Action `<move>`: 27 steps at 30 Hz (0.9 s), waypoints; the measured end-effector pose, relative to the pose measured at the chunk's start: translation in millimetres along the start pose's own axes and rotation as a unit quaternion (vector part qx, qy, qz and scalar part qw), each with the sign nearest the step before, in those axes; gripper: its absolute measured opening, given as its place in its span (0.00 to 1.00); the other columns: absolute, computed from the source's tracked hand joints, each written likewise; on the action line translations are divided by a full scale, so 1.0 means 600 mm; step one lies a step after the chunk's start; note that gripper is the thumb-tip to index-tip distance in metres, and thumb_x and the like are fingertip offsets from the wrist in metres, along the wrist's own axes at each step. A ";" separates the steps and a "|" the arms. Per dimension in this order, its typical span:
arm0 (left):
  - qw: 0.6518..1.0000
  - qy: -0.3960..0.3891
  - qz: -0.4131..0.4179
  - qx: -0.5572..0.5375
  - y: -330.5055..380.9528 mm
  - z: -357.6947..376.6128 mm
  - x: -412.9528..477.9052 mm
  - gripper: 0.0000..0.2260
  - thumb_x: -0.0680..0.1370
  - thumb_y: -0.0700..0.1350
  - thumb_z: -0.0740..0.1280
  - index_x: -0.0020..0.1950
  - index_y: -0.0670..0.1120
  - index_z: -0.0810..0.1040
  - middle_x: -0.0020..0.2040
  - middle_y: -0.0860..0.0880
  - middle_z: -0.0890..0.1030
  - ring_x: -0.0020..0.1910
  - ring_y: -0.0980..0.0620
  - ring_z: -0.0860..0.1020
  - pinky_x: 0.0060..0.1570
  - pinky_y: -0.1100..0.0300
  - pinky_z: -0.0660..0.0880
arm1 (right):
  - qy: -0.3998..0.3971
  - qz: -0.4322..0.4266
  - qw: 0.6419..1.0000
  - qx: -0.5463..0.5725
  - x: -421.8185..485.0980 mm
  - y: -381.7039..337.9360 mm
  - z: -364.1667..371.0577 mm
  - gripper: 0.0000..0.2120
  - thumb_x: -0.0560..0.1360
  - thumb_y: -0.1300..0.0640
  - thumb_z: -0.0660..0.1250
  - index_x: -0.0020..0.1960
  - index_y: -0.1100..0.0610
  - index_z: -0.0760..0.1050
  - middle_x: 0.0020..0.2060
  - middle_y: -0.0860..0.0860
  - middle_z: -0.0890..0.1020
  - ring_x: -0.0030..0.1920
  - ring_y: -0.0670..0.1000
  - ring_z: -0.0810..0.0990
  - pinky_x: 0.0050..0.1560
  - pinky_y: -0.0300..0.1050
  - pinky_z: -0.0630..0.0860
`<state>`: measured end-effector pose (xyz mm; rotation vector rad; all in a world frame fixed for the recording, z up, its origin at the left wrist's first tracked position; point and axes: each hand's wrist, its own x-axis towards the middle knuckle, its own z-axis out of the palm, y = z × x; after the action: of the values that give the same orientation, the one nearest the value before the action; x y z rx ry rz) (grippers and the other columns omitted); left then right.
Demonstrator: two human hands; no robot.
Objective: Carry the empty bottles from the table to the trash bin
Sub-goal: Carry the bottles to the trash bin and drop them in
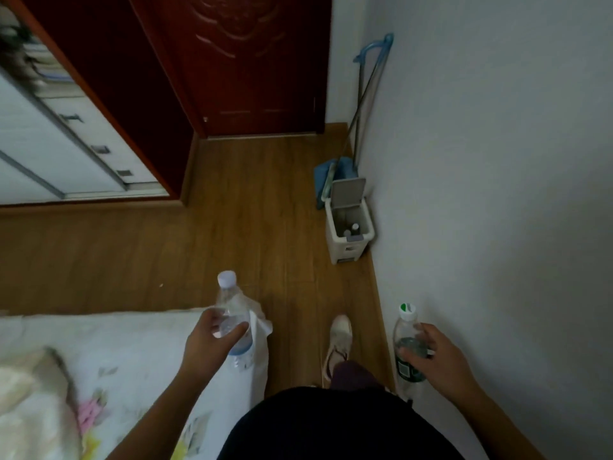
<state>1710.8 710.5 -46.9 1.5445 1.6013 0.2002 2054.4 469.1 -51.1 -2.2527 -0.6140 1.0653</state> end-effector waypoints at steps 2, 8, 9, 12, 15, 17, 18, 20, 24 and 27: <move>1.000 -0.019 0.004 0.011 0.038 0.000 0.061 0.28 0.71 0.58 0.76 0.65 0.46 0.74 0.57 0.51 0.79 0.56 0.49 0.79 0.54 0.53 0.76 | -0.001 0.014 1.000 -0.001 0.051 -0.010 -0.004 0.23 0.70 0.53 0.78 0.60 0.46 0.72 0.51 0.47 0.80 0.53 0.52 0.80 0.52 0.46 0.74; 0.998 -0.047 -0.008 0.037 0.130 0.005 0.233 0.28 0.71 0.59 0.75 0.64 0.44 0.74 0.59 0.46 0.83 0.54 0.47 0.82 0.47 0.59 0.77 | -0.006 0.022 1.000 -0.002 0.235 -0.090 -0.010 0.25 0.70 0.52 0.77 0.65 0.49 0.72 0.52 0.47 0.79 0.52 0.50 0.79 0.52 0.45 0.74; 0.998 -0.045 -0.010 0.043 0.148 0.004 0.260 0.30 0.70 0.60 0.75 0.64 0.44 0.74 0.58 0.46 0.83 0.54 0.47 0.82 0.47 0.58 0.78 | -0.007 0.017 1.000 -0.002 0.270 -0.112 -0.011 0.25 0.70 0.51 0.77 0.65 0.49 0.72 0.52 0.47 0.79 0.52 0.50 0.79 0.52 0.45 0.74; 0.998 -0.046 -0.002 0.053 0.204 -0.001 0.335 0.34 0.67 0.65 0.74 0.65 0.45 0.73 0.59 0.47 0.82 0.54 0.48 0.82 0.49 0.56 0.78 | -0.010 0.001 1.000 0.011 0.365 -0.189 -0.018 0.22 0.70 0.52 0.77 0.60 0.45 0.72 0.50 0.45 0.80 0.53 0.50 0.80 0.52 0.46 0.75; 0.998 -0.031 0.014 0.047 0.274 0.003 0.404 0.30 0.70 0.61 0.75 0.64 0.46 0.73 0.58 0.48 0.81 0.52 0.52 0.80 0.44 0.61 0.74 | -0.016 -0.034 0.999 0.011 0.455 -0.276 -0.029 0.20 0.70 0.52 0.77 0.57 0.44 0.72 0.47 0.39 0.79 0.50 0.46 0.79 0.49 0.43 0.75; 1.000 -0.019 0.014 0.014 0.324 0.008 0.441 0.23 0.72 0.53 0.76 0.62 0.46 0.73 0.53 0.51 0.81 0.48 0.58 0.79 0.41 0.65 0.71 | -0.015 -0.049 0.998 0.019 0.503 -0.329 -0.038 0.19 0.70 0.51 0.77 0.57 0.45 0.73 0.48 0.38 0.79 0.49 0.42 0.79 0.45 0.38 0.73; 1.000 -0.021 0.021 0.007 0.349 0.012 0.457 0.21 0.73 0.52 0.76 0.61 0.47 0.73 0.51 0.53 0.80 0.47 0.61 0.78 0.40 0.66 0.71 | -0.012 -0.051 0.998 0.024 0.525 -0.350 -0.041 0.19 0.70 0.51 0.76 0.57 0.45 0.72 0.48 0.38 0.79 0.48 0.39 0.78 0.44 0.37 0.72; 0.999 -0.037 0.033 0.008 0.387 0.022 0.497 0.20 0.73 0.53 0.76 0.59 0.49 0.73 0.50 0.57 0.79 0.47 0.62 0.77 0.40 0.66 0.71 | -0.006 -0.048 0.998 0.033 0.563 -0.389 -0.047 0.20 0.71 0.51 0.76 0.59 0.46 0.72 0.49 0.40 0.79 0.48 0.41 0.77 0.47 0.38 0.73; 0.994 -0.086 0.060 0.014 0.445 0.044 0.578 0.20 0.70 0.55 0.77 0.57 0.51 0.74 0.51 0.56 0.79 0.49 0.61 0.78 0.48 0.59 0.75 | 0.019 -0.029 0.998 0.047 0.624 -0.421 -0.053 0.25 0.71 0.50 0.76 0.64 0.52 0.73 0.54 0.47 0.81 0.55 0.49 0.79 0.54 0.43 0.75; 0.988 -0.134 0.067 0.026 0.477 0.071 0.641 0.20 0.69 0.54 0.78 0.54 0.49 0.75 0.50 0.52 0.80 0.52 0.52 0.80 0.51 0.56 0.76 | 0.039 0.013 0.997 0.060 0.642 -0.432 -0.060 0.24 0.71 0.51 0.76 0.64 0.53 0.73 0.52 0.46 0.79 0.53 0.48 0.79 0.46 0.36 0.72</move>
<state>2008.2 1088.0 -65.7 1.6444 1.3032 0.0210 2264.4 884.7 -69.3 -2.1922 -0.4757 0.9945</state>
